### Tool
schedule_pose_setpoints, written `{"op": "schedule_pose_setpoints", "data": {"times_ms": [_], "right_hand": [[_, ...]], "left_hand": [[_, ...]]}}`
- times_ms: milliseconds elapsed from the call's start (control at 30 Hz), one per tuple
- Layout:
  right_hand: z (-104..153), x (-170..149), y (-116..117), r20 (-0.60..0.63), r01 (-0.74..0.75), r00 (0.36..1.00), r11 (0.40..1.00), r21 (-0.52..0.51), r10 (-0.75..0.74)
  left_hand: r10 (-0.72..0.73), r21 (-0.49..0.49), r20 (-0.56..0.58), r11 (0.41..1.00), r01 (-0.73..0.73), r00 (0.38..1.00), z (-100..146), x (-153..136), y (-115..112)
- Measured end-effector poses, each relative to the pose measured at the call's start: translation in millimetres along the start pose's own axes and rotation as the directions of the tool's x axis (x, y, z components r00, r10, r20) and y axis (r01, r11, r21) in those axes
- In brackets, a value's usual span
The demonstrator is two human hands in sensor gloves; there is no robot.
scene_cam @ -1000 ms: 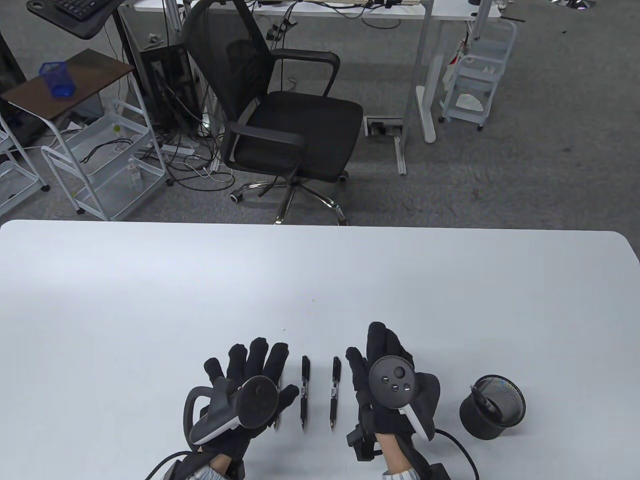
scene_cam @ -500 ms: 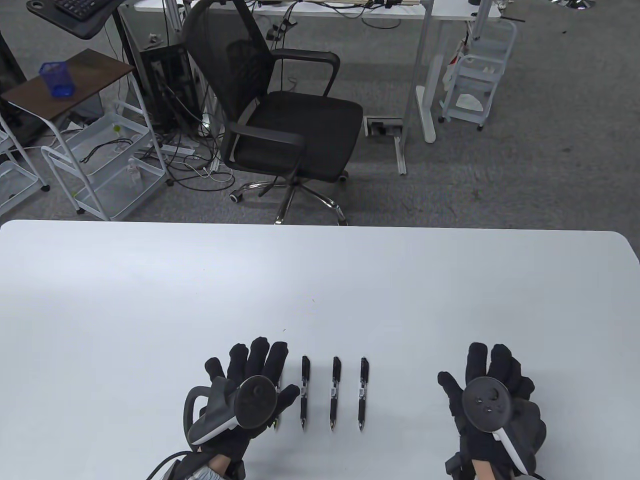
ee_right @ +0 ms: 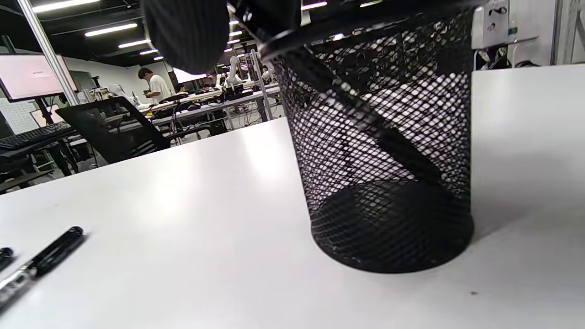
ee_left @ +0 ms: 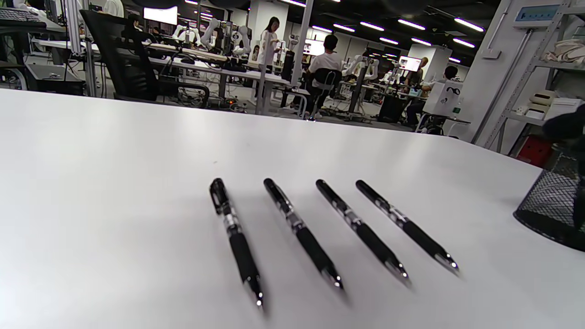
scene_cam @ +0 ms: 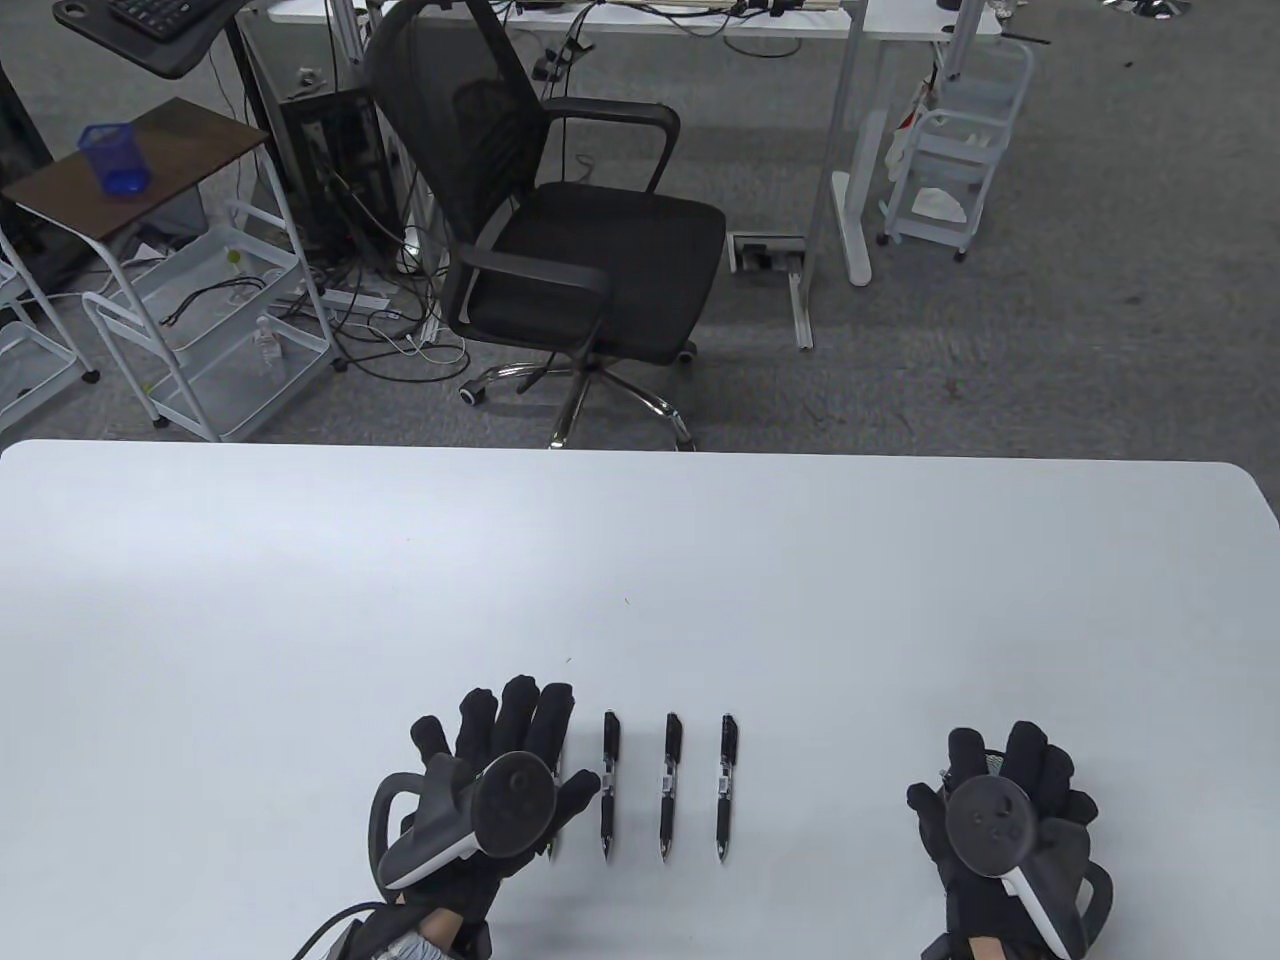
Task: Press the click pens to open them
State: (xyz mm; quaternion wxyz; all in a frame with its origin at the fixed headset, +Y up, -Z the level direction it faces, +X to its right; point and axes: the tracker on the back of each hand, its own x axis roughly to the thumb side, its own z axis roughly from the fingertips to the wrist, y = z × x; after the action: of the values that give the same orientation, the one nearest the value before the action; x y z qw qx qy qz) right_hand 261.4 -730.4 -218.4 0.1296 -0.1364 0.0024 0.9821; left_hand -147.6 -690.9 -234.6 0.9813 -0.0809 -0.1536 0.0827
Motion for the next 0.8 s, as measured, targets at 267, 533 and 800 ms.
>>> {"op": "schedule_pose_setpoints", "data": {"times_ms": [267, 533, 800], "right_hand": [[-2, -2, 3, -0.019, -0.011, 1.000, 0.998, -0.063, 0.010], [-1, -1, -3, -0.008, 0.001, 1.000, 0.991, -0.136, -0.002], [1, 0, -10, -0.003, 0.007, 1.000, 0.970, -0.242, -0.008]], "left_hand": [[0.004, -0.001, -0.002, 1.000, -0.004, 1.000, 0, -1, 1], [0.005, -0.004, -0.002, 1.000, -0.005, 1.000, 0, -1, 1], [0.009, -0.001, 0.001, 1.000, -0.009, 1.000, 0, -1, 1]]}}
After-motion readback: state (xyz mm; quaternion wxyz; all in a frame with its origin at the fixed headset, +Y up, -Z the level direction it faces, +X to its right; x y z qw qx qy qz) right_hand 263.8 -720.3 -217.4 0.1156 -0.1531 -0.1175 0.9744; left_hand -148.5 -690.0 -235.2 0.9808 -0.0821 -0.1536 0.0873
